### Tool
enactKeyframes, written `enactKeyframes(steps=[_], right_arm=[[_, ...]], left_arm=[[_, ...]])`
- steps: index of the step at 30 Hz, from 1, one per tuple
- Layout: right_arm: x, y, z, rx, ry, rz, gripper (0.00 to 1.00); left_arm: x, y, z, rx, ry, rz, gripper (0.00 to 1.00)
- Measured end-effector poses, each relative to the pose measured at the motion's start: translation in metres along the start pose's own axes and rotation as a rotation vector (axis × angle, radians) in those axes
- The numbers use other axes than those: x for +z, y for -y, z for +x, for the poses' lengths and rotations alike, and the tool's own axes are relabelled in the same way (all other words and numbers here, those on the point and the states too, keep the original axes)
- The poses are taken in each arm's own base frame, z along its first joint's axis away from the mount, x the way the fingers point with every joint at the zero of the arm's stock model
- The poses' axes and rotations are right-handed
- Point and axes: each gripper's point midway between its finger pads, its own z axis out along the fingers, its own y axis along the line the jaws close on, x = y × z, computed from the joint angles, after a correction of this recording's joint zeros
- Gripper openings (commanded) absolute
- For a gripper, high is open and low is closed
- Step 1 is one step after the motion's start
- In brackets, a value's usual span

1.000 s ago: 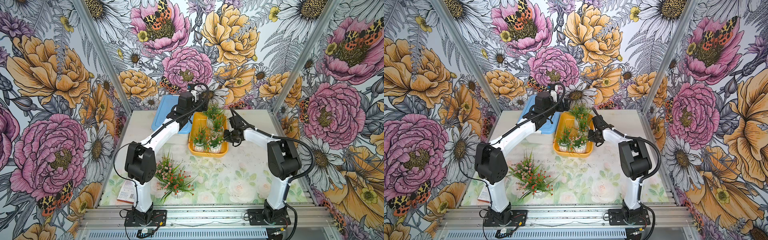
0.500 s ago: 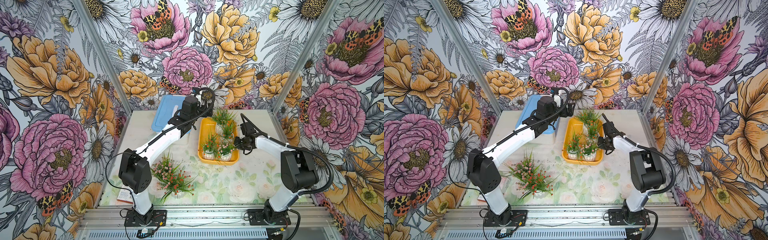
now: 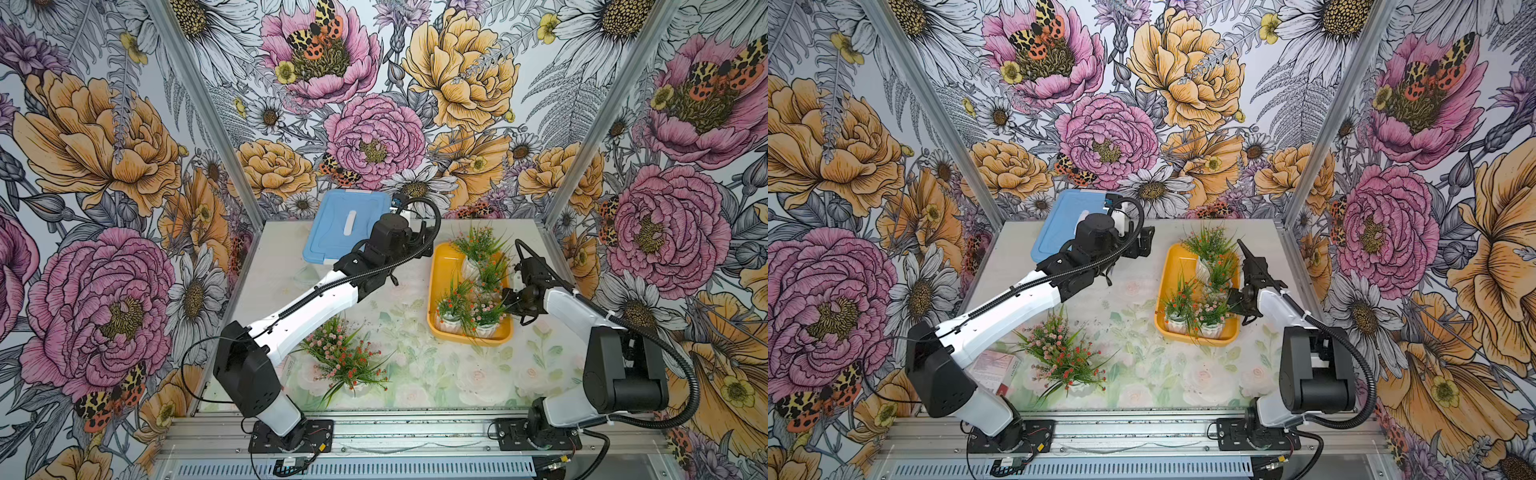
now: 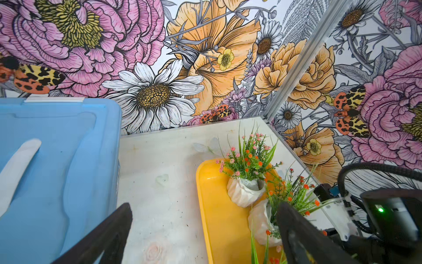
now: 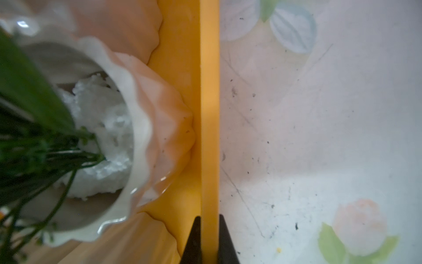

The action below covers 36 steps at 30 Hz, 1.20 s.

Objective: Put the potted gypsophila into the storage box
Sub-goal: Move the storage box to the center of the board, then pick up the baby's breath potted plant from the center of the board.

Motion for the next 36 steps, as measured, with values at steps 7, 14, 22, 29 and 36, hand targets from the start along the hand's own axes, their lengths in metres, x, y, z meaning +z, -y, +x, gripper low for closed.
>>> enactKeyframes(steps=[7, 14, 22, 29, 36], right_arm=[[-0.004, 0.013, 0.003, 0.004, 0.001, 0.015, 0.0], [-0.027, 0.015, 0.002, 0.035, 0.034, -0.013, 0.28], [-0.12, -0.011, -0.045, 0.047, 0.355, -0.116, 0.38], [-0.166, -0.061, -0.05, -0.04, 0.471, -0.238, 0.42], [-0.185, -0.158, -0.019, -0.262, 0.435, -0.424, 0.43]], left_arm=[[-0.05, -0.005, 0.005, -0.028, 0.025, -0.052, 0.99], [-0.098, -0.026, 0.011, -0.066, 0.009, -0.156, 0.99], [-0.167, -0.073, 0.036, -0.233, -0.035, -0.273, 0.97], [-0.226, -0.131, 0.081, -0.43, -0.081, -0.414, 0.97], [-0.25, -0.174, 0.11, -0.546, -0.065, -0.543, 0.98]])
